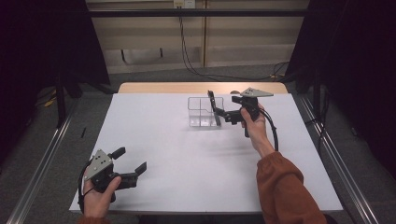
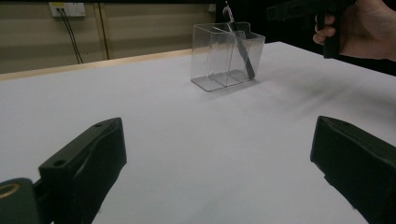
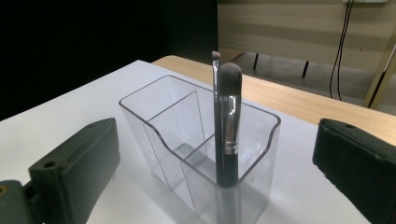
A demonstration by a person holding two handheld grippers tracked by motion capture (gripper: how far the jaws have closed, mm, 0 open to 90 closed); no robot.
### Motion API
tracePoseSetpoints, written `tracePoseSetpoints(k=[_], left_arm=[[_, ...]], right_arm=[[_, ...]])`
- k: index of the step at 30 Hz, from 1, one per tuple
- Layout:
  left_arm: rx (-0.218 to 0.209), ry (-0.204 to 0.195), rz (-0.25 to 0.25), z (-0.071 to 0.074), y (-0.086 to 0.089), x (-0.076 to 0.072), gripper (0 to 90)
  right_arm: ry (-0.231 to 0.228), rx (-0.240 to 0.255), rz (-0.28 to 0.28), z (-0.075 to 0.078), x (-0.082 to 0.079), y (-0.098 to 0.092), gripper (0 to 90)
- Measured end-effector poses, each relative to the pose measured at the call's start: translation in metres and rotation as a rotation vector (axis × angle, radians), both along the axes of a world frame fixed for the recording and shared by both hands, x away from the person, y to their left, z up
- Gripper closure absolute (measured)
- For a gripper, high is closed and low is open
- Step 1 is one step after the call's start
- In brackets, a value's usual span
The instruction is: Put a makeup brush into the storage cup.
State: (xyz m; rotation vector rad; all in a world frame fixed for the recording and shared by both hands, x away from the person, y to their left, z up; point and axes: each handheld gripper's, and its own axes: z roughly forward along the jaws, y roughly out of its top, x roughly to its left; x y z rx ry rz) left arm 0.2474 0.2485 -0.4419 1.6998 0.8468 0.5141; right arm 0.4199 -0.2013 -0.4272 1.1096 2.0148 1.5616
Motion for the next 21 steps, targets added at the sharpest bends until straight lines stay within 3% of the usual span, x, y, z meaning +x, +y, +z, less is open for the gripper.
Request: tracePoseSetpoints(k=[7,21], left_arm=[[-0.003,0.001,0.003,0.000,0.000,-0.001,3.5],[0.002,-0.005,0.007,0.000,0.002,-0.002,3.5]], right_arm=[[-0.030,-0.034,-0.031,-0.002,-0.012,-0.004,2.4],[-0.070,-0.042,-0.086,-0.001,-0.038,-0.024,1.9]])
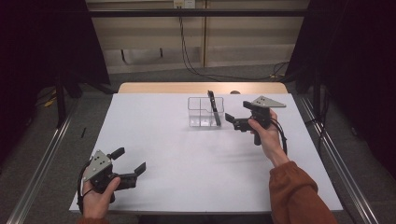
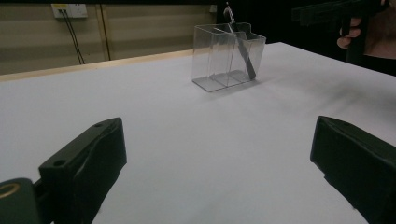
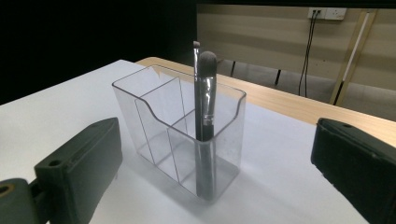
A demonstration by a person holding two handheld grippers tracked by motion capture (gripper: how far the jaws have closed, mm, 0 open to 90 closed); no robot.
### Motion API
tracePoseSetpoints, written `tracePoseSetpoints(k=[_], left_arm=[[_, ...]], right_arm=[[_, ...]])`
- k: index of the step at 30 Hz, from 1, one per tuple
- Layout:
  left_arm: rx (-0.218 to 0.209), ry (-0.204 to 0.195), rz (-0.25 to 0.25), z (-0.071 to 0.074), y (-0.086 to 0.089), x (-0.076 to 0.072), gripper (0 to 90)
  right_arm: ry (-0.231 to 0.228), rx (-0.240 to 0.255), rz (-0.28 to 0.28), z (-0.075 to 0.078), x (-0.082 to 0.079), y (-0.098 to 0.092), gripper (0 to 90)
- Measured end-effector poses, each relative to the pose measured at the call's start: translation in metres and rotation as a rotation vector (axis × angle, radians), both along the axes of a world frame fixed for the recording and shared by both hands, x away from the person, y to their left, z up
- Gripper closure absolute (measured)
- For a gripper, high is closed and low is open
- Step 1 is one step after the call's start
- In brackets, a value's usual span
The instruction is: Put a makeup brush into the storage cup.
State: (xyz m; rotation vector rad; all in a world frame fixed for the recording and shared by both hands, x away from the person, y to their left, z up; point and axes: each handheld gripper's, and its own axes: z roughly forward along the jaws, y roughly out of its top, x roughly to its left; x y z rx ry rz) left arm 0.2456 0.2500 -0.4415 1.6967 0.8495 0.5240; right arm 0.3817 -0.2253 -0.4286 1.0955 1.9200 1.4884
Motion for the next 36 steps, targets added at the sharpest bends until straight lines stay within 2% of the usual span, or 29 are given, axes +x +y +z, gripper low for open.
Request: tracePoseSetpoints(k=[9,12,17,21,24,26,36], left_arm=[[-0.001,-0.005,0.009,0.001,0.002,-0.001,3.6],[0.001,-0.007,0.009,0.000,0.002,-0.001,3.5],[0.003,-0.008,0.008,0.000,0.003,-0.001,3.5],[0.002,-0.009,0.011,0.000,0.003,-0.001,3.4],[0.001,-0.010,0.011,0.000,0.004,-0.002,3.3],[-0.013,-0.013,0.015,0.000,0.003,-0.002,3.4],[-0.015,-0.013,0.020,0.000,0.003,-0.002,3.3]], right_arm=[[0.009,-0.005,-0.014,-0.001,-0.018,-0.012,1.7],[0.006,-0.032,-0.022,0.000,-0.025,-0.015,2.5],[0.006,-0.008,-0.026,-0.002,-0.036,-0.022,2.3],[0.018,-0.006,-0.033,-0.002,-0.044,-0.028,2.2],[0.028,-0.025,-0.051,-0.002,-0.050,-0.032,2.8],[0.030,-0.016,-0.051,-0.001,-0.056,-0.036,1.9],[0.016,-0.005,-0.085,-0.007,-0.084,-0.051,2.0]])
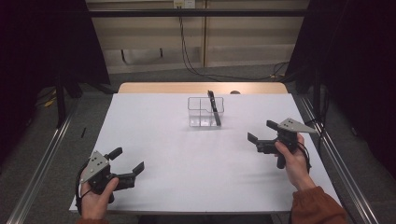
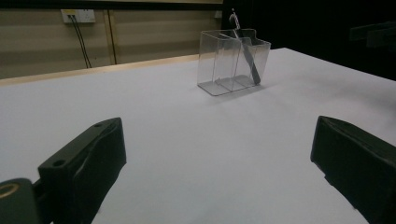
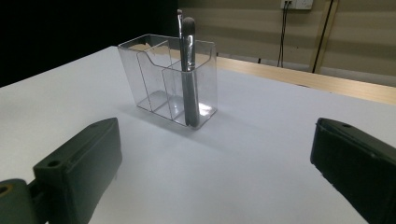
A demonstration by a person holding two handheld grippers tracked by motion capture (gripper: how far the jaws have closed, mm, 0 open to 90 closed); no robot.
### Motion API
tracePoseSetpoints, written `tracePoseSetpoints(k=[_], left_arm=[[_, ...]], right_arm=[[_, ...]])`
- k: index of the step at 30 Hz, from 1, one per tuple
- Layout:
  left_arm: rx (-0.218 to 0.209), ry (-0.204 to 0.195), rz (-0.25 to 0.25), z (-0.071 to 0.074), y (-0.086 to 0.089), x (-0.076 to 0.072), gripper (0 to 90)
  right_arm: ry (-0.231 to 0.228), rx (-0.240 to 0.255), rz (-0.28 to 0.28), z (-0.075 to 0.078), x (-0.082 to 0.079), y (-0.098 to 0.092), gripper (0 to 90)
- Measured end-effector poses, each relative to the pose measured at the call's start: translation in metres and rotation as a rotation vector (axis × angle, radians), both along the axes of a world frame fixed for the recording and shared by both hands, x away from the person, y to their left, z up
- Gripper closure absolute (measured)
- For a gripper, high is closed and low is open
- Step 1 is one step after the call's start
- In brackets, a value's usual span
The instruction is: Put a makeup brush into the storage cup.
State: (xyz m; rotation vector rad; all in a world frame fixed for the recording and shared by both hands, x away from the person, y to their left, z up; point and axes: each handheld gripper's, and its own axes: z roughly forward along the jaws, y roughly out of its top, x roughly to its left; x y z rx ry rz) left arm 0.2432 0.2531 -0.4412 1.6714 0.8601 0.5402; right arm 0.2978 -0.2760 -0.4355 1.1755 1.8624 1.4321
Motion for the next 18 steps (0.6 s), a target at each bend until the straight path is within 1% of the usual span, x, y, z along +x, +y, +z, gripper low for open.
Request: tracePoseSetpoints(k=[2,4,6,8,9,10,13,14,16,17,18], left_arm=[[0.000,0.001,-0.001,0.000,0.000,0.000,3.3],[0.002,0.001,0.001,0.000,0.000,-0.001,3.3],[0.004,-0.003,0.003,0.000,0.001,-0.001,3.1],[0.004,-0.001,0.003,0.000,0.001,-0.002,3.0],[0.005,-0.002,0.004,0.000,0.001,-0.002,3.0],[0.009,-0.003,0.002,0.000,0.001,-0.003,3.0],[0.006,-0.002,0.007,0.001,0.001,-0.004,3.0],[0.006,-0.002,0.008,0.001,0.002,-0.005,3.0],[0.007,-0.003,0.009,0.002,0.002,-0.007,3.0],[0.004,-0.004,0.008,0.002,0.003,-0.008,3.0],[0.007,-0.007,0.008,0.002,0.003,-0.009,3.0]], right_arm=[[-0.007,-0.006,-0.002,0.001,-0.005,-0.002,1.9],[-0.012,0.008,-0.003,0.002,-0.011,-0.006,1.8],[-0.016,0.005,-0.013,0.001,-0.017,-0.007,1.8],[-0.010,0.006,-0.008,-0.002,-0.021,-0.008,1.9],[-0.012,-0.002,-0.008,-0.003,-0.024,-0.009,2.0],[-0.007,-0.005,-0.011,-0.004,-0.026,-0.010,2.1],[0.000,-0.002,-0.019,-0.006,-0.030,-0.012,2.2],[-0.001,-0.012,-0.023,-0.007,-0.033,-0.012,2.2],[0.004,-0.005,-0.018,-0.008,-0.037,-0.014,2.1],[0.004,-0.010,-0.017,-0.009,-0.039,-0.014,2.1],[0.005,-0.025,-0.019,-0.011,-0.041,-0.014,2.1]])
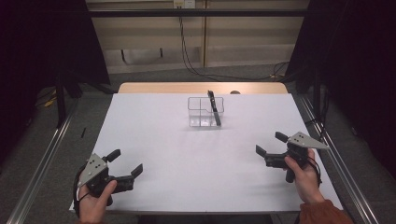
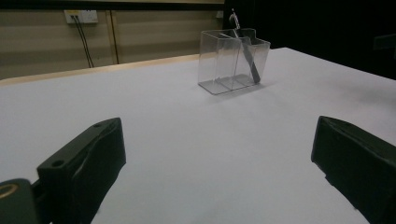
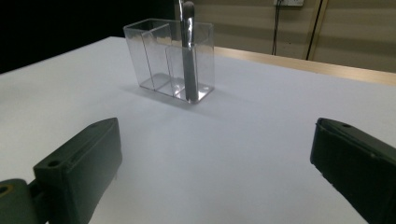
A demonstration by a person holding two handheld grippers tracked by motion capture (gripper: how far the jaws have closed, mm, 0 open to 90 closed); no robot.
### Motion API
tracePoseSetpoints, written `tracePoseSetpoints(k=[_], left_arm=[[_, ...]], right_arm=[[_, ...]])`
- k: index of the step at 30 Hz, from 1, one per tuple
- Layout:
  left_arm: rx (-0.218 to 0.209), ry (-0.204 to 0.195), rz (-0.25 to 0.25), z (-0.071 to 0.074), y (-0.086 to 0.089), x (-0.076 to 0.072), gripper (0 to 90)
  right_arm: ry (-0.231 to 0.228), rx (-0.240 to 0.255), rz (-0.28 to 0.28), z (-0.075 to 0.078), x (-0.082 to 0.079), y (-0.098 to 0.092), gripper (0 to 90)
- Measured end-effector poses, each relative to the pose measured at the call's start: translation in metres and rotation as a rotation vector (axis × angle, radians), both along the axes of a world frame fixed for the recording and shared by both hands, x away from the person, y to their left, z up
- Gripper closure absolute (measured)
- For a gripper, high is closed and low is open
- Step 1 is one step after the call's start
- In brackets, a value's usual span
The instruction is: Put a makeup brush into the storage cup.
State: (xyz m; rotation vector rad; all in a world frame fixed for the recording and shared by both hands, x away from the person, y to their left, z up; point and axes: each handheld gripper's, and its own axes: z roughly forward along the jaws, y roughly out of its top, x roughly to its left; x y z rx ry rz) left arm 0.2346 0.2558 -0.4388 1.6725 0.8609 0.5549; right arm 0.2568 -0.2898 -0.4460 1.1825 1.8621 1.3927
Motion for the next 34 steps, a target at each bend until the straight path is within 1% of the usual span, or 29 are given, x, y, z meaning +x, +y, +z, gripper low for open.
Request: tracePoseSetpoints(k=[2,3,4,6,8,9,10,13,16,20,25,27,31,32,34], left_arm=[[-0.004,0.001,0.003,0.000,0.000,-0.001,3.0],[0.000,0.000,0.002,0.000,0.000,-0.001,3.0],[0.002,0.003,0.002,0.000,0.000,-0.001,3.0],[0.004,0.001,0.002,0.000,0.000,-0.001,3.0],[0.001,0.001,0.004,0.000,0.000,-0.002,3.0],[0.001,0.004,0.005,0.000,0.001,-0.002,3.0],[-0.009,0.011,0.004,-0.001,0.000,-0.002,3.0],[-0.006,0.011,0.005,-0.001,0.001,-0.001,3.0],[-0.001,0.010,0.005,-0.001,0.000,-0.002,3.0],[0.001,0.008,0.008,0.000,0.001,-0.002,3.0],[0.009,0.006,-0.001,-0.001,0.001,-0.001,3.0],[0.011,-0.001,-0.004,0.000,0.001,-0.002,3.0],[0.012,0.000,0.000,0.000,0.002,-0.002,3.0],[0.012,-0.001,0.000,0.000,0.002,-0.002,3.0],[0.007,0.001,0.000,0.000,0.001,-0.002,3.0]], right_arm=[[0.010,-0.006,-0.007,-0.003,-0.004,0.000,2.1],[0.015,0.008,-0.006,-0.004,-0.007,0.000,1.7],[0.015,0.008,-0.007,-0.005,-0.008,-0.001,1.5],[0.010,-0.008,-0.014,-0.005,-0.013,-0.001,1.5],[0.012,0.003,-0.017,-0.005,-0.016,-0.002,1.5],[0.005,-0.009,-0.024,-0.005,-0.020,-0.004,1.5],[0.001,-0.010,-0.026,-0.005,-0.022,-0.005,1.4],[0.008,0.001,-0.031,-0.007,-0.027,-0.009,1.1],[0.022,-0.001,-0.025,-0.010,-0.032,-0.010,1.1],[0.016,0.003,-0.033,-0.011,-0.038,-0.013,1.2],[0.008,0.006,-0.044,-0.011,-0.039,-0.015,1.5],[0.008,0.005,-0.037,-0.011,-0.039,-0.014,1.3],[0.005,0.017,-0.036,-0.011,-0.039,-0.014,1.2],[0.008,0.018,-0.025,-0.011,-0.039,-0.014,1.0],[0.003,0.014,-0.024,-0.011,-0.039,-0.013,0.8]])
